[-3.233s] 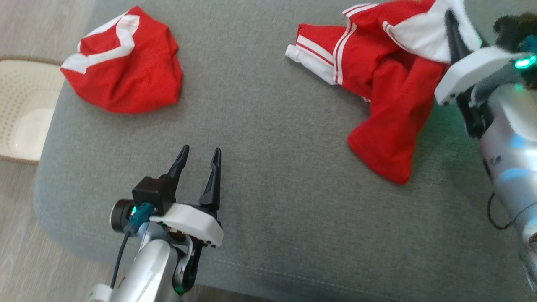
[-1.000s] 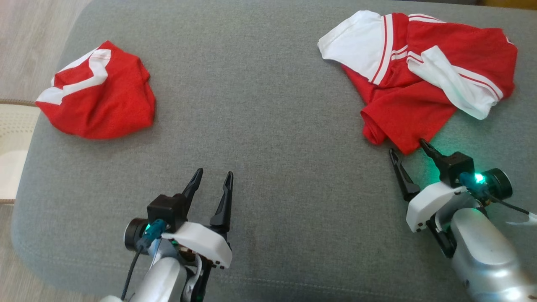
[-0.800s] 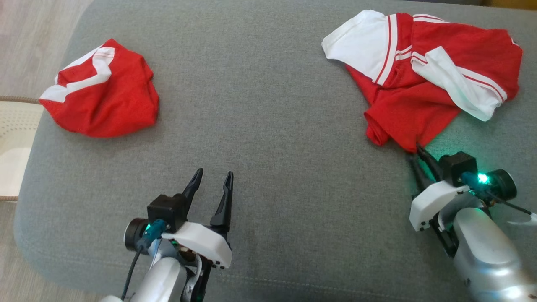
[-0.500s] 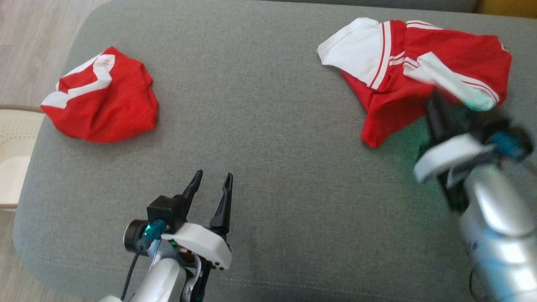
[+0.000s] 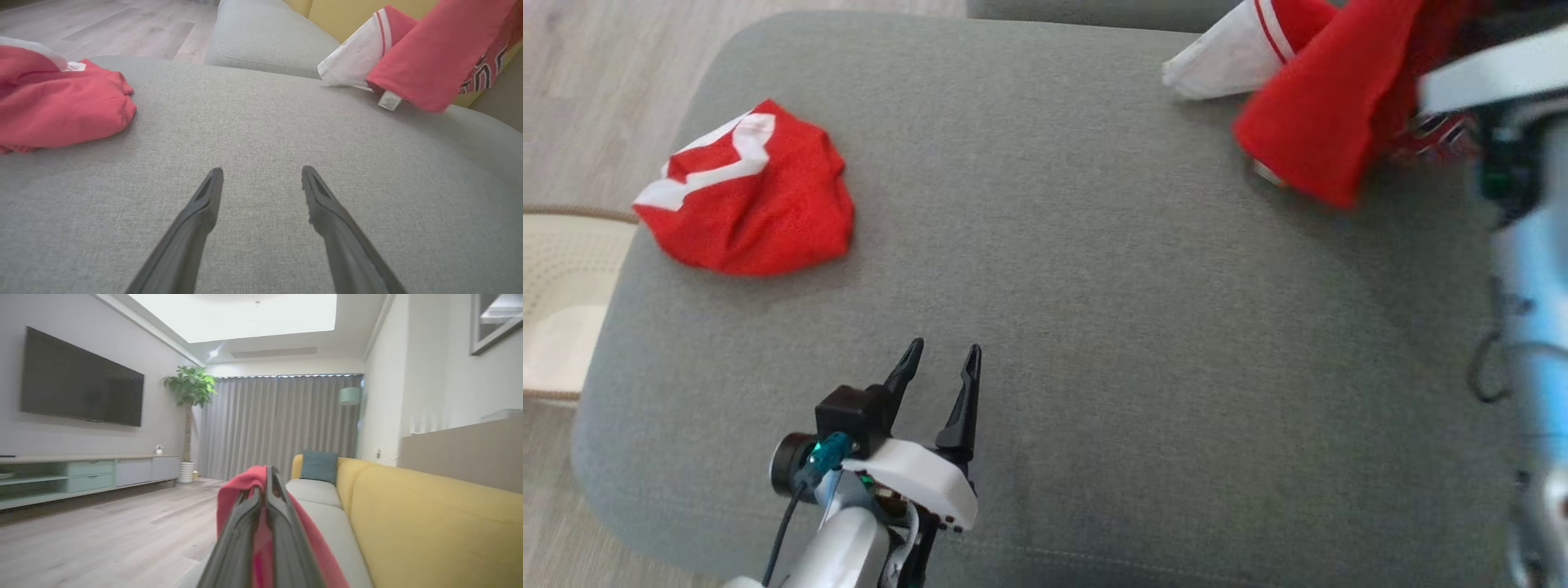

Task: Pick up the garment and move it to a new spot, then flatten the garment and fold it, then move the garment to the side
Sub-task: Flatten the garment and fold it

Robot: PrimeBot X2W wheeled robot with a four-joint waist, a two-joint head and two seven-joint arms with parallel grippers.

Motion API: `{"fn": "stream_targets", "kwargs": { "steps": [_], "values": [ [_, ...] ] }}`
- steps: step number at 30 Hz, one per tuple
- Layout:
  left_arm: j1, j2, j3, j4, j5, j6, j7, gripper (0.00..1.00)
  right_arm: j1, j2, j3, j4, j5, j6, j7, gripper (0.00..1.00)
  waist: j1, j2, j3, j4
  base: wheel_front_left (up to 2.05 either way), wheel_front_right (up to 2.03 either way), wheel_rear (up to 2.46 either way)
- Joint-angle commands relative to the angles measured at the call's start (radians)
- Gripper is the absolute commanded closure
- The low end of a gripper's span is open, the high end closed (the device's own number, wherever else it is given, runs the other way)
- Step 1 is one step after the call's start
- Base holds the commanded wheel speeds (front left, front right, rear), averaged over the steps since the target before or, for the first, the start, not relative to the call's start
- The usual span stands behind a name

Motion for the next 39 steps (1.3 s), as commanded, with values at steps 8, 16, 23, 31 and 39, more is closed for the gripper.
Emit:
{"fn": "stream_targets", "kwargs": {
  "steps": [8,16,23,31,39],
  "values": [
    [-0.031,0.008,-0.014,-0.022,-0.029,-0.001,-0.012,0.00,-0.055,0.188,0.235,0.075,-0.014,0.007,0.025,1.00,0.0000,-0.0001,0.032,0.101,0.00,0.00,0.00],
    [-0.049,0.008,-0.060,-0.019,-0.056,0.005,-0.012,0.00,0.016,0.206,0.493,0.203,0.161,0.007,0.016,0.00,0.0000,-0.0001,0.055,0.173,0.00,0.00,0.00],
    [-0.040,0.008,-0.045,-0.018,-0.052,0.017,-0.012,0.00,0.025,0.206,0.522,0.289,0.224,0.007,-0.020,0.00,0.0000,-0.0001,0.061,0.129,0.00,0.00,0.00],
    [-0.050,0.008,-0.038,-0.030,-0.038,0.010,-0.012,0.00,0.062,0.095,0.319,0.382,0.186,0.007,-0.046,0.00,0.0000,-0.0001,0.071,0.060,0.00,0.00,0.00],
    [-0.068,0.008,-0.041,-0.045,-0.020,0.002,-0.012,0.00,0.114,-0.026,0.057,0.489,0.118,0.007,-0.048,0.00,0.0000,-0.0001,0.116,0.044,0.00,0.00,0.00]
  ]
}}
